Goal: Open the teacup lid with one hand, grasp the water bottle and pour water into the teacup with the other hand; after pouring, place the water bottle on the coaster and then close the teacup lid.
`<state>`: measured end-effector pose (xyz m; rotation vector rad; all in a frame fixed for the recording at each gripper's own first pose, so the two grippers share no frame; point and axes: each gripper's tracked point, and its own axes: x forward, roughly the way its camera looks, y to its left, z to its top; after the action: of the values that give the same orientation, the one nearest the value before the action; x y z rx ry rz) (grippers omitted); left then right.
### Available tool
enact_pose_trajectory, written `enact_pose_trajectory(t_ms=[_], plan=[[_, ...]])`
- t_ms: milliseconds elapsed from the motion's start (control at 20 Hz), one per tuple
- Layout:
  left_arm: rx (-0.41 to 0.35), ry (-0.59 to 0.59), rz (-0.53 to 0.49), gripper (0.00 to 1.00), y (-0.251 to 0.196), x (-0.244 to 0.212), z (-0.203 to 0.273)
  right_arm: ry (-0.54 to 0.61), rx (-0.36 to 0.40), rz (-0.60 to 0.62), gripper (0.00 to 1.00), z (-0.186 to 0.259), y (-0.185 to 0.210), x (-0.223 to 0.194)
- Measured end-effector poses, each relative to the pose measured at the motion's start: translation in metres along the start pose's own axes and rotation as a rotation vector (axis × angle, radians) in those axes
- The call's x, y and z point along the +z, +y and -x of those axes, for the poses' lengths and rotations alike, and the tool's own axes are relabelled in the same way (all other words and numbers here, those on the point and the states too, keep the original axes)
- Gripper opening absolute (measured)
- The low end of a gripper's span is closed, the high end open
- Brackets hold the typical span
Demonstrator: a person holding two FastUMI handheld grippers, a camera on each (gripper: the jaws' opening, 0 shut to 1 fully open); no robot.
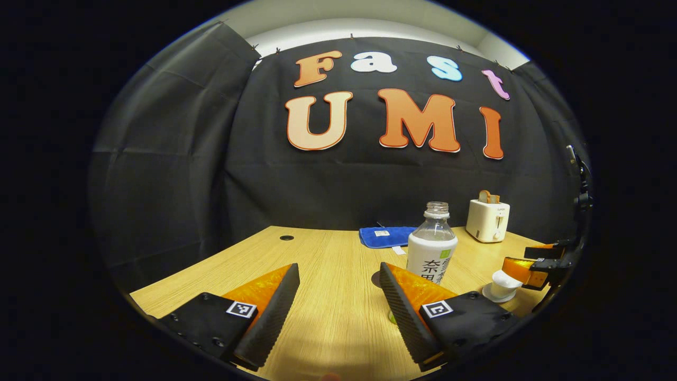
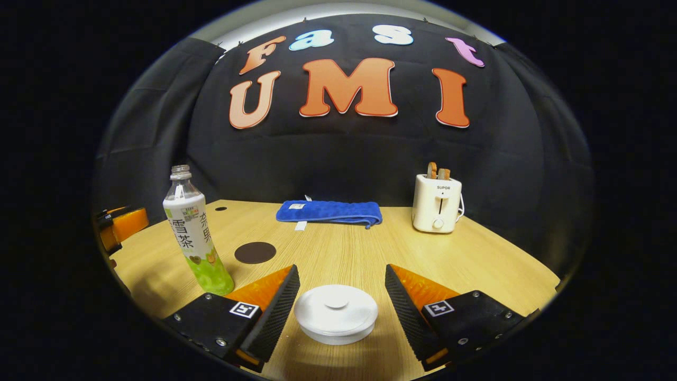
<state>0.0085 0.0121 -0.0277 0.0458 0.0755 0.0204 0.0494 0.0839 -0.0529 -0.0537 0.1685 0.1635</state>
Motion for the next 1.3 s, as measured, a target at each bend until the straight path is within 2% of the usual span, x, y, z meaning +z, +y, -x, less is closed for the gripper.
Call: enact_pose_trajectory(t_ms=[150, 250, 300, 350, 400, 800, 1050, 1300], plan=[[0.003, 0.011, 0.003, 0.98, 0.001, -0.004, -0.002, 0.029, 0.002, -0.005, 0.94, -0.003, 0.002, -0.008], [0.004, 0.015, 0.002, 0.98, 0.002, -0.005, -0.003, 0.032, 0.008, -0.003, 0.85, -0.005, 0.004, -0.007], [0.007, 0.014, 0.004, 0.98, 0.003, -0.005, -0.004, 0.031, 0.006, 0.001, 0.76, -0.004, 0.003, -0.007], [0.008, 0.014, 0.005, 0.97, 0.004, -0.005, -0.004, 0.036, 0.004, 0.006, 0.71, -0.007, 0.004, -0.008], [0.01, 0.014, 0.004, 0.98, 0.004, -0.006, -0.005, 0.045, 0.004, 0.007, 0.61, -0.008, 0.004, -0.011], [0.023, 0.029, 0.006, 0.98, 0.01, -0.012, -0.006, 0.115, 0.019, 0.026, 0.27, -0.01, 0.008, -0.015], [0.024, 0.027, 0.003, 0.98, 0.009, -0.012, -0.006, 0.116, 0.013, 0.019, 0.19, -0.009, 0.006, -0.014], [0.027, 0.018, -0.007, 0.98, 0.009, -0.007, 0.0, 0.083, -0.002, 0.008, 0.18, 0.003, -0.007, 0.003]])
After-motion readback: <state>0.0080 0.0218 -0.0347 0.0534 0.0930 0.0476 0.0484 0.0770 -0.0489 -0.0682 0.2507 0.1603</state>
